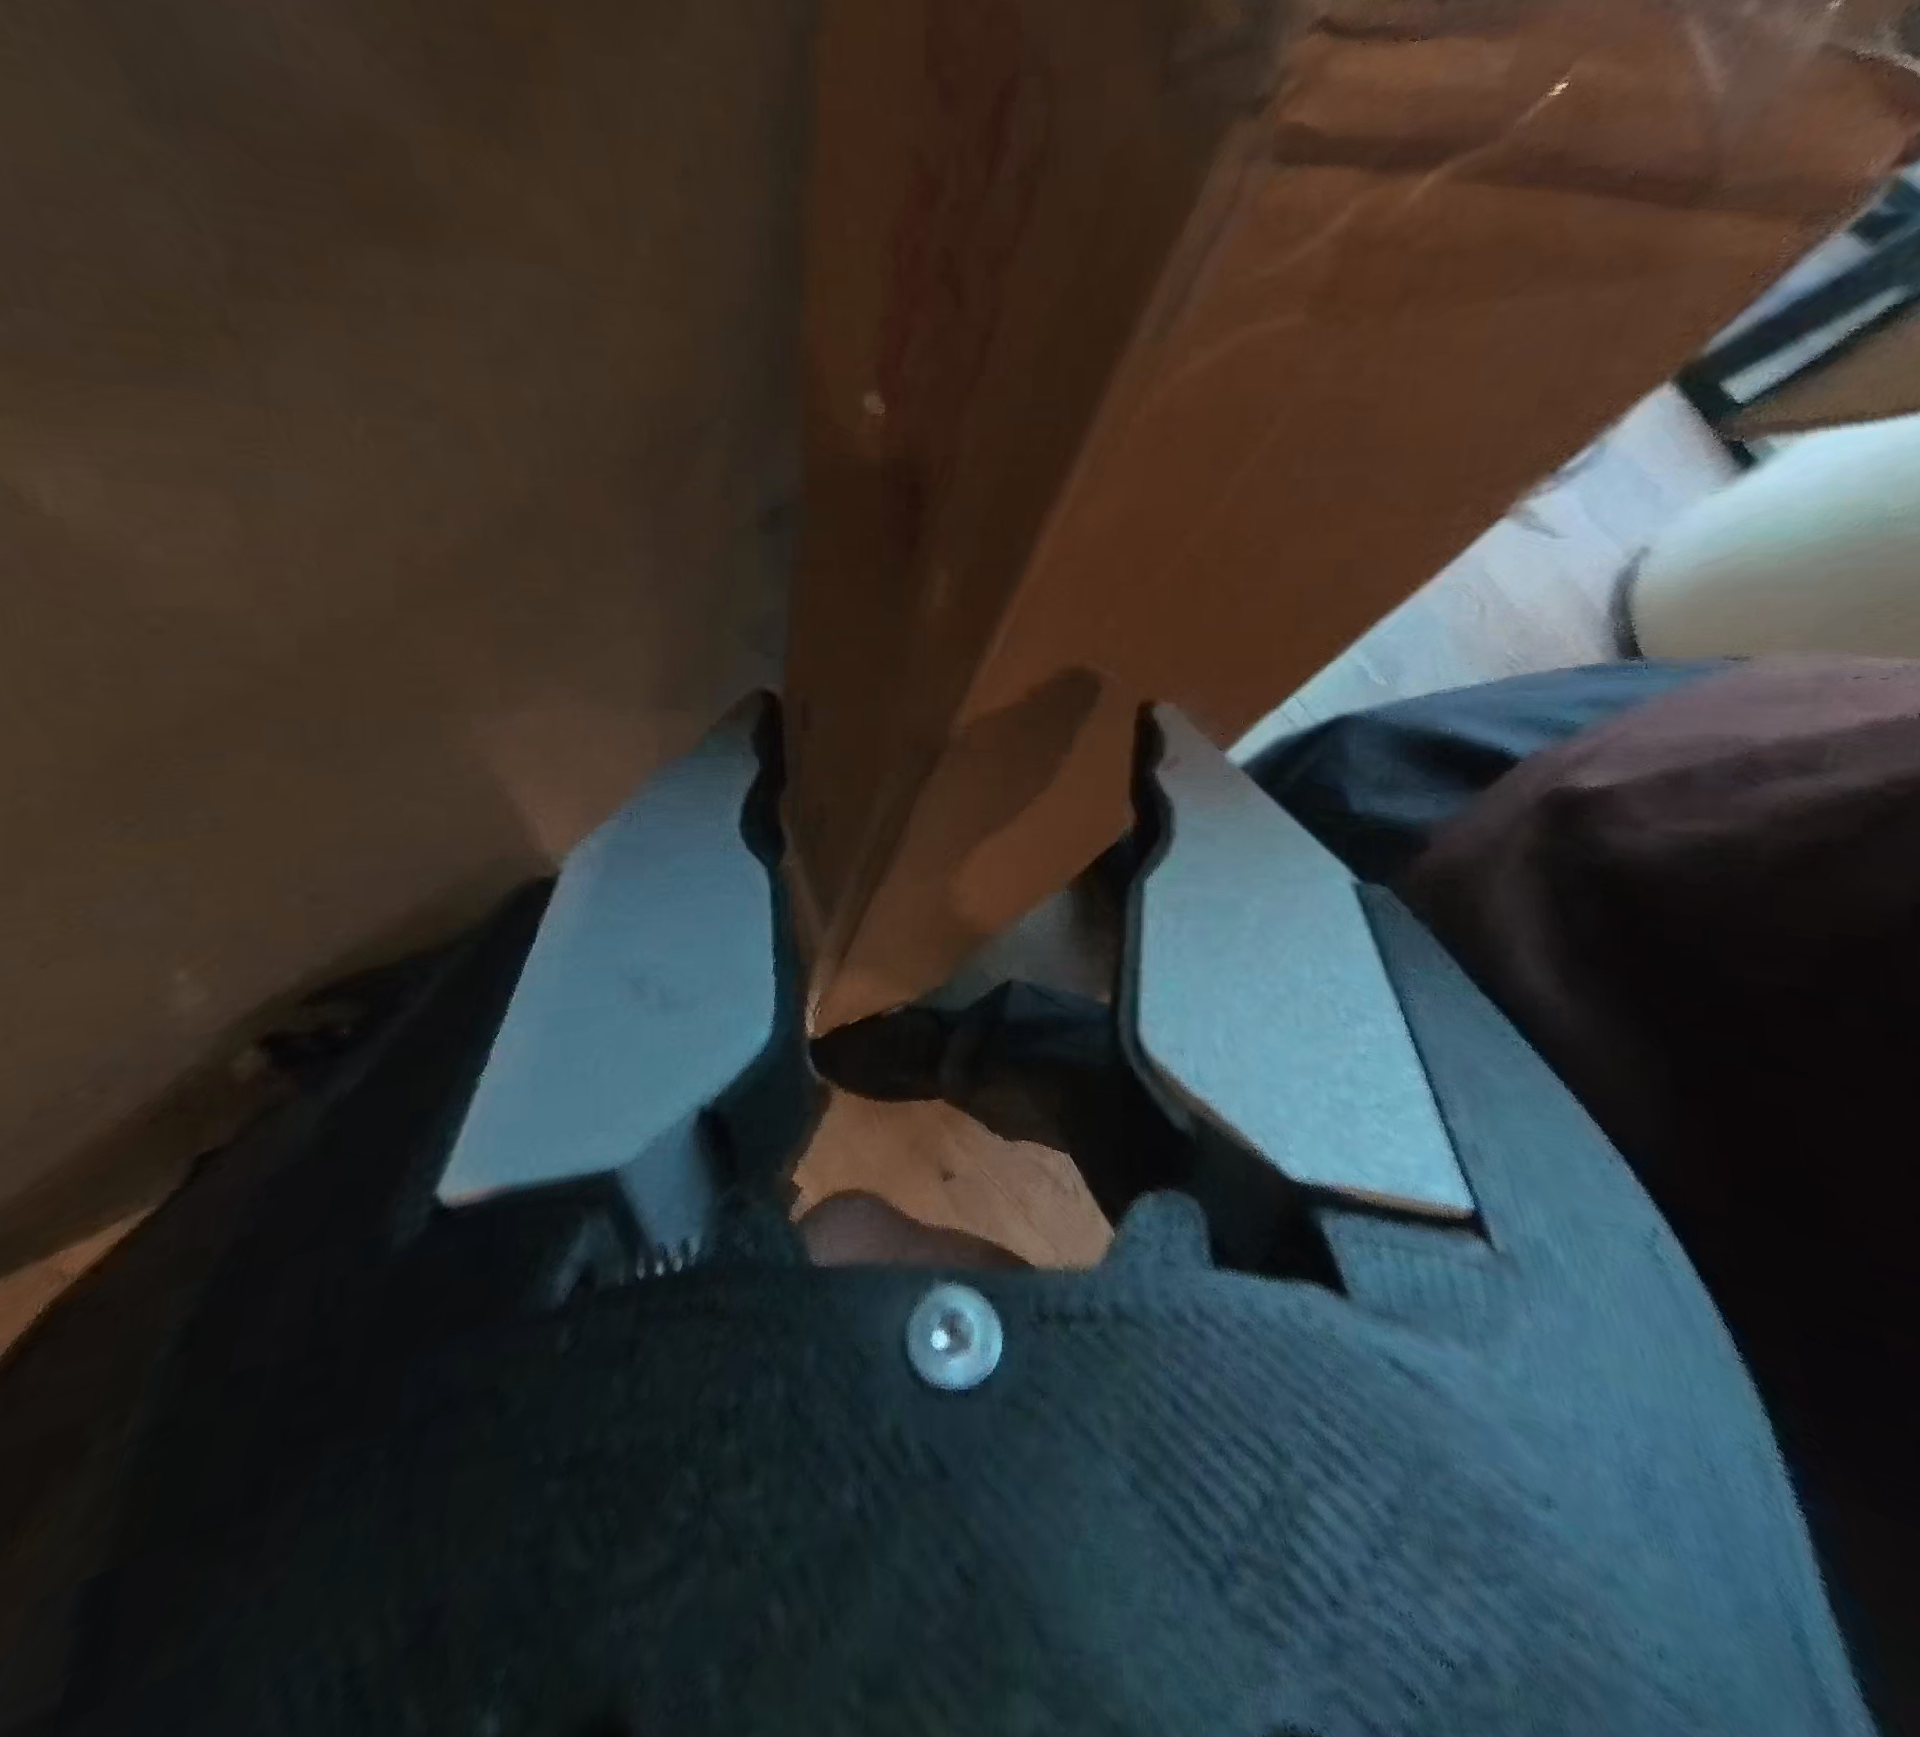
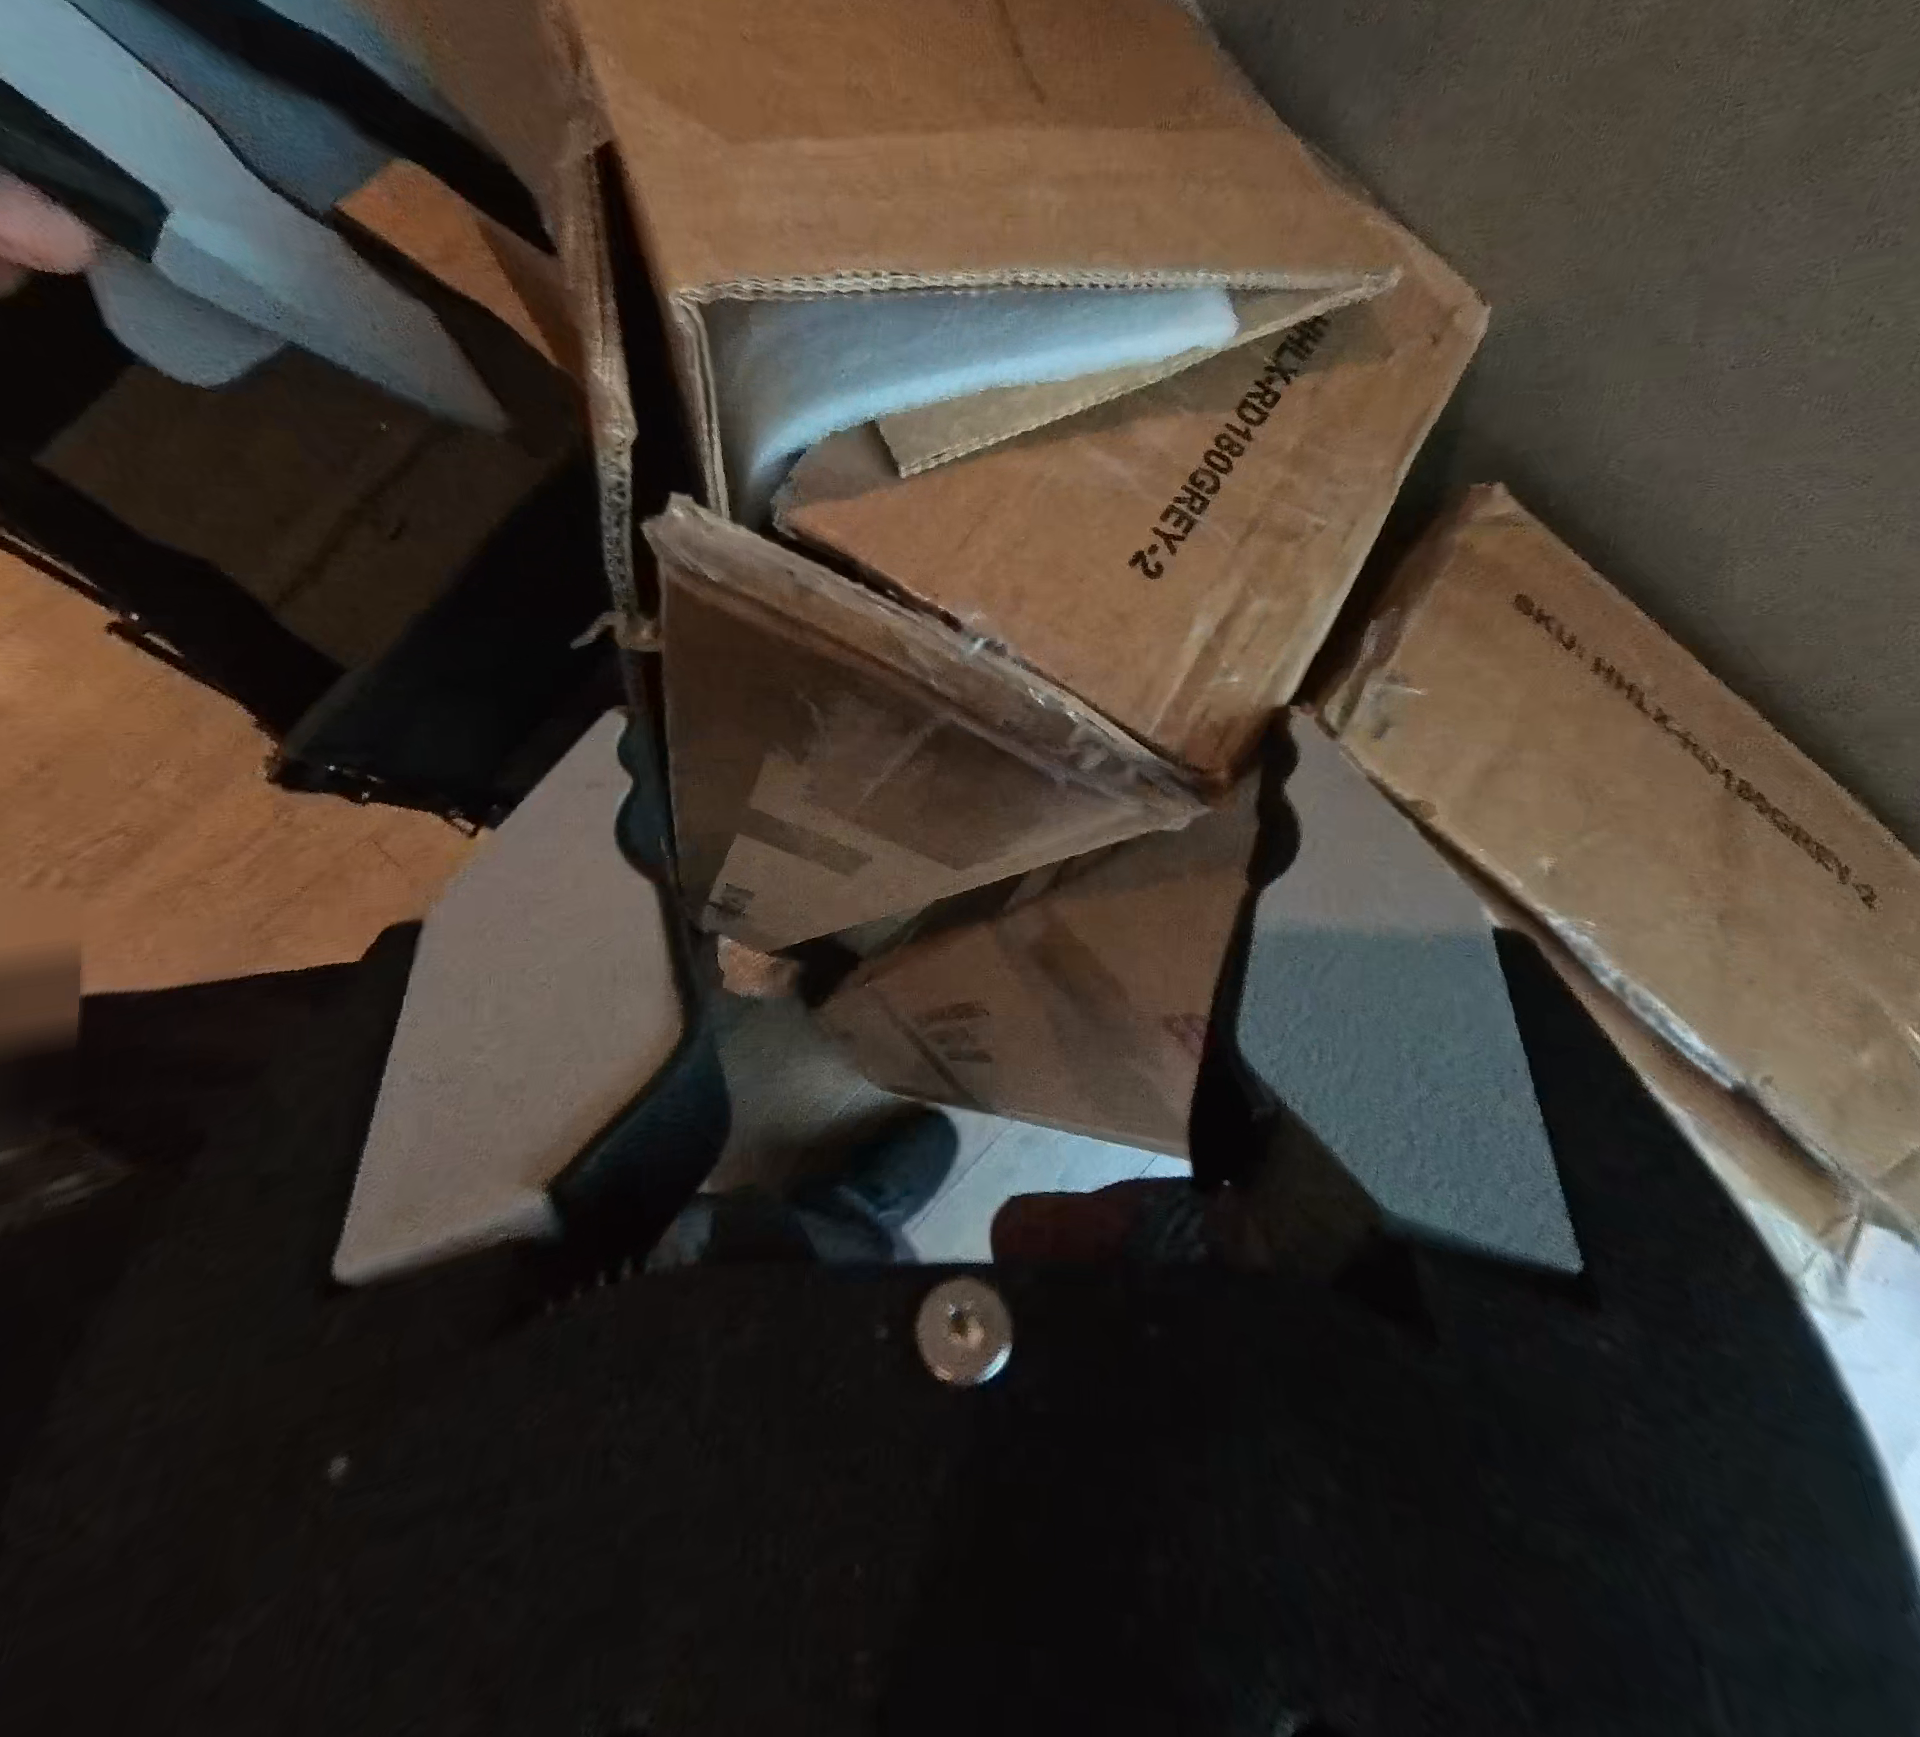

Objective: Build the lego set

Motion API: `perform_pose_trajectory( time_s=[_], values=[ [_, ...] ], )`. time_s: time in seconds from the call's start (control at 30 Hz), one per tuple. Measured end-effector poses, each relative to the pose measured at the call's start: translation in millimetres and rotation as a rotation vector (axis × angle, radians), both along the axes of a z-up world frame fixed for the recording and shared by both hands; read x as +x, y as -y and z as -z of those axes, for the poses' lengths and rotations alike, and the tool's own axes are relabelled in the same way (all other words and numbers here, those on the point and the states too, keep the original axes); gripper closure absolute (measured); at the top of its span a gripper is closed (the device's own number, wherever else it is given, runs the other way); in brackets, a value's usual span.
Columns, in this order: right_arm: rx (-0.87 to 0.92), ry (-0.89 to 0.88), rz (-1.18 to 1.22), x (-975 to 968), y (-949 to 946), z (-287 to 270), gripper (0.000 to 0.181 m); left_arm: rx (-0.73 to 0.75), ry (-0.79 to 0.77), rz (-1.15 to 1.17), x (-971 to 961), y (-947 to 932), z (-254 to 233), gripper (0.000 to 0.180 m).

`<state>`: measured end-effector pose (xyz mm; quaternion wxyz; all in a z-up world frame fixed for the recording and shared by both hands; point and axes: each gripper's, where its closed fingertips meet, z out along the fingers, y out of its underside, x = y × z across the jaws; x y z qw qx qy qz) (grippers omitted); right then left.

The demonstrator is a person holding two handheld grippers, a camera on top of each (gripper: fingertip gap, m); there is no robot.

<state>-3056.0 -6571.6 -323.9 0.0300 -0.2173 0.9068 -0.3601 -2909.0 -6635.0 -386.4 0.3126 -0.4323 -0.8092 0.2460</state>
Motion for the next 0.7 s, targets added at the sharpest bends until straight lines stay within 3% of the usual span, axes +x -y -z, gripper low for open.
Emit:
perform_pose_trajectory(
  time_s=[0.17,0.37,0.47,0.57,0.7],
  values=[
    [-0.046,0.059,-0.106,-7.1,-9.3,-5.2,0.068,-0.005,-0.015,-0.203,-3.6,-19.1,-10.4,0.117],
    [-0.199,0.119,-0.178,-27.4,-27.6,-28.9,0.075,0.012,0.126,-0.312,-19.3,-83.5,-7.1,0.118],
    [-0.133,0.162,-0.231,-33.3,-42.9,-14.7,0.066,0.017,0.191,-0.335,-23.4,-110.9,-5.5,0.118],
    [-0.163,0.16,-0.271,-42.4,-50.6,-20.5,0.072,0.031,0.187,-0.351,-33.8,-131.0,-11.7,0.119],
    [-0.153,0.155,-0.299,-52.3,-58.2,-15.4,0.068,0.062,0.188,-0.364,-40.5,-152.7,-3.9,0.119]
  ],
)
